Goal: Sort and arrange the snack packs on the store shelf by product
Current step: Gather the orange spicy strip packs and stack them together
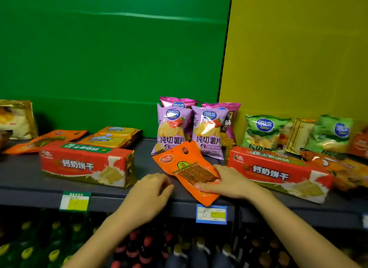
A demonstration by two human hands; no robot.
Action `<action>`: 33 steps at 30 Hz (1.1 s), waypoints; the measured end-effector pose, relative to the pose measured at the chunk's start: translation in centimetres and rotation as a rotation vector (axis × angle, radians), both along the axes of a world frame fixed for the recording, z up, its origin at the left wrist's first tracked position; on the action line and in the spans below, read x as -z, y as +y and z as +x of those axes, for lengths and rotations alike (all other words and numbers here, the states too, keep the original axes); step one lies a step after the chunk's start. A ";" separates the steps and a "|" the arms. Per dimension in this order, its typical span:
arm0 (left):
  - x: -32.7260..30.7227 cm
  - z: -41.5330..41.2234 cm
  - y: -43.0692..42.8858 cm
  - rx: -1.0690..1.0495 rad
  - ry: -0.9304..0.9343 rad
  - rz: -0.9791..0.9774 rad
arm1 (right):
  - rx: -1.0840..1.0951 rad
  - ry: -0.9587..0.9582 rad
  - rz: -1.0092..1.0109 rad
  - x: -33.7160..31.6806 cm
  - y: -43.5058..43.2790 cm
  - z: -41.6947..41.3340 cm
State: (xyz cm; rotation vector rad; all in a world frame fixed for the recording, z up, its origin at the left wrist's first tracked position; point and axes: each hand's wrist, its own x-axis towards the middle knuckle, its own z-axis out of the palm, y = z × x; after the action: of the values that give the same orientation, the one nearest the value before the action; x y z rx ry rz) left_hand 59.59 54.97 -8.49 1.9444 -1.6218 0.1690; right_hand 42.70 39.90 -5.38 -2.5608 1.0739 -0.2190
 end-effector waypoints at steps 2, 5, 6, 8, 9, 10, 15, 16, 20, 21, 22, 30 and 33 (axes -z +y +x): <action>0.8 -0.7 0.1 -0.025 -0.054 -0.006 | 0.021 0.022 -0.072 0.4 -0.4 0.0; 1.4 -0.6 -1.1 -0.091 -0.080 0.102 | 0.064 0.007 -0.062 0.5 -1.0 -0.3; 1.5 -0.5 -1.6 -0.101 -0.081 0.136 | 0.072 -0.011 -0.044 0.5 -1.0 -0.5; 1.5 -0.4 -2.5 -0.121 -0.071 0.186 | 0.093 -0.062 -0.022 0.8 -1.0 -0.8; 1.5 -0.4 -2.8 -0.127 -0.066 0.214 | 0.109 -0.091 -0.021 1.0 -0.9 -0.8; 1.5 -0.5 -3.1 -0.124 -0.055 0.232 | 0.121 -0.117 -0.026 1.1 -0.9 -0.8; 0.6 -1.5 -4.5 -0.189 0.165 0.223 | 0.135 -0.227 0.009 1.6 -1.2 -1.4; 0.4 -1.6 -4.8 -0.203 0.239 0.233 | 0.135 -0.252 0.023 1.7 -1.3 -1.5; -0.5 -2.8 -5.6 -0.167 0.696 0.148 | 0.141 -0.293 0.003 2.4 -1.8 -1.4; -0.7 -3.1 -5.6 -0.155 0.768 0.096 | 0.142 -0.299 -0.013 2.5 -1.8 -1.4; -0.8 -3.5 -5.6 -0.150 0.814 0.054 | 0.143 -0.311 -0.027 2.6 -1.9 -1.5; -1.6 -4.9 -4.1 -0.110 1.041 -0.301 | 0.143 -0.497 -0.120 2.3 -1.7 -2.4; -2.5 -4.7 -3.0 -0.057 1.022 -0.379 | 0.095 -0.663 -0.003 1.3 -1.5 -3.0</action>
State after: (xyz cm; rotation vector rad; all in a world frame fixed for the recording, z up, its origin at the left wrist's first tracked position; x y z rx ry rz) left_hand 54.90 51.94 -6.03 1.3894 -0.7760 -0.4107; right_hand 39.68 38.37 -6.69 -2.1709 0.9165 -1.0059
